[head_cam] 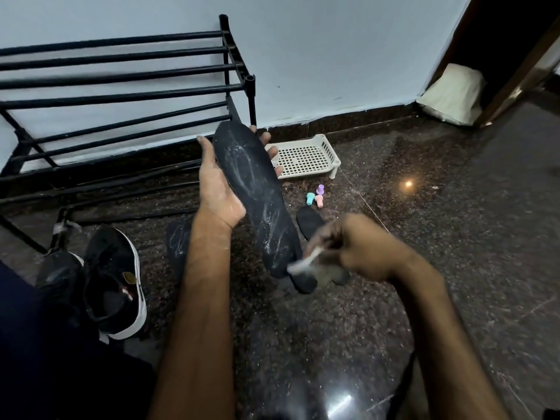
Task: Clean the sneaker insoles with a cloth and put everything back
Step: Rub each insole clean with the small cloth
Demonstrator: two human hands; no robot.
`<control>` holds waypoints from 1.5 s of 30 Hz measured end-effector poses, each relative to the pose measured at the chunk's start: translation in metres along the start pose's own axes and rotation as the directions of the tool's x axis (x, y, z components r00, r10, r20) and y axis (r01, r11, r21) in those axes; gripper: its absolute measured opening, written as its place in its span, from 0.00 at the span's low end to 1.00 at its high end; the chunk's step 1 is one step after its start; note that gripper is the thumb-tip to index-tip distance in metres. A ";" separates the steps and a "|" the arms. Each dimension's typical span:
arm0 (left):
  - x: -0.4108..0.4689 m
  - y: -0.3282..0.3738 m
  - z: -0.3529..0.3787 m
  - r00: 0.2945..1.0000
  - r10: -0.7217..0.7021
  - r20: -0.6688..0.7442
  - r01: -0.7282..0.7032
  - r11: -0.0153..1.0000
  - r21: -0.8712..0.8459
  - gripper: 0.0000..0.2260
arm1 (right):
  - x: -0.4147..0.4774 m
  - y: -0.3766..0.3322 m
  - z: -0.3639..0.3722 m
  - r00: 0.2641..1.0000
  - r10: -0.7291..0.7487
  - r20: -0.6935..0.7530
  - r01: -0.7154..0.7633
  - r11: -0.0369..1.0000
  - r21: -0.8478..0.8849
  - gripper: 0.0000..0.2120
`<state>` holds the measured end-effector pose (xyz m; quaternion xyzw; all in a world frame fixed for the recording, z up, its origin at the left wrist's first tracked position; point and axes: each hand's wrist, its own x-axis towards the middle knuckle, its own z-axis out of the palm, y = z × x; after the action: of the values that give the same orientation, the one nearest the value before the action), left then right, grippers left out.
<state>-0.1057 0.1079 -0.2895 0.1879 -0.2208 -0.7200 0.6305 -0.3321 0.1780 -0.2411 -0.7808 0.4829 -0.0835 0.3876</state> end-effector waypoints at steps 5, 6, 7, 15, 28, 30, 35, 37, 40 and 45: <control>-0.006 -0.017 0.023 0.999 -0.040 -0.030 0.041 0.999 0.033 0.35 | 0.008 0.006 0.003 0.952 0.043 -0.304 0.035 0.968 0.248 0.07; -0.008 -0.023 0.028 0.998 -0.067 -0.021 0.068 0.997 0.045 0.35 | 0.010 0.011 0.002 0.920 0.111 -0.376 0.018 0.946 0.324 0.07; -0.011 -0.029 0.033 0.995 -0.096 -0.014 0.097 0.993 0.060 0.34 | 0.011 0.014 -0.003 0.873 0.184 -0.452 0.021 0.911 0.412 0.07; -0.020 -0.076 0.064 0.966 -0.257 0.009 0.254 0.959 0.128 0.35 | 0.019 -0.017 -0.028 0.309 0.009 -0.951 0.138 0.989 0.054 0.11; -0.024 -0.075 0.076 0.956 -0.289 -0.051 0.291 0.956 0.040 0.33 | 0.033 0.003 -0.001 0.488 -0.195 -0.851 0.111 0.981 -0.162 0.10; -0.025 -0.078 0.080 0.946 -0.321 -0.047 0.323 0.944 0.070 0.32 | 0.032 0.002 -0.005 0.382 -0.147 -0.912 0.095 0.988 -0.119 0.09; -0.023 -0.080 0.076 0.961 -0.261 -0.094 0.266 0.962 0.053 0.33 | 0.039 -0.017 -0.004 0.554 -0.313 -0.772 0.283 0.942 -0.180 0.09; -0.021 -0.077 0.071 0.962 -0.256 -0.095 0.259 0.966 0.019 0.34 | 0.036 -0.009 -0.007 0.650 -0.333 -0.683 0.269 0.941 -0.203 0.09; -0.018 -0.079 0.065 0.957 -0.274 -0.091 0.277 0.960 0.027 0.32 | 0.033 0.002 -0.011 0.603 -0.174 -0.778 0.061 0.983 -0.172 0.09; -0.020 -0.090 0.070 0.944 -0.297 -0.140 0.308 0.950 0.059 0.33 | 0.039 -0.017 -0.014 0.578 -0.182 -0.795 0.149 0.982 -0.116 0.08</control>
<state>-0.2161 0.1426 -0.2817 0.2911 -0.1765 -0.7851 0.5174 -0.3072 0.1423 -0.2296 -0.7080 0.5319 -0.4525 0.1050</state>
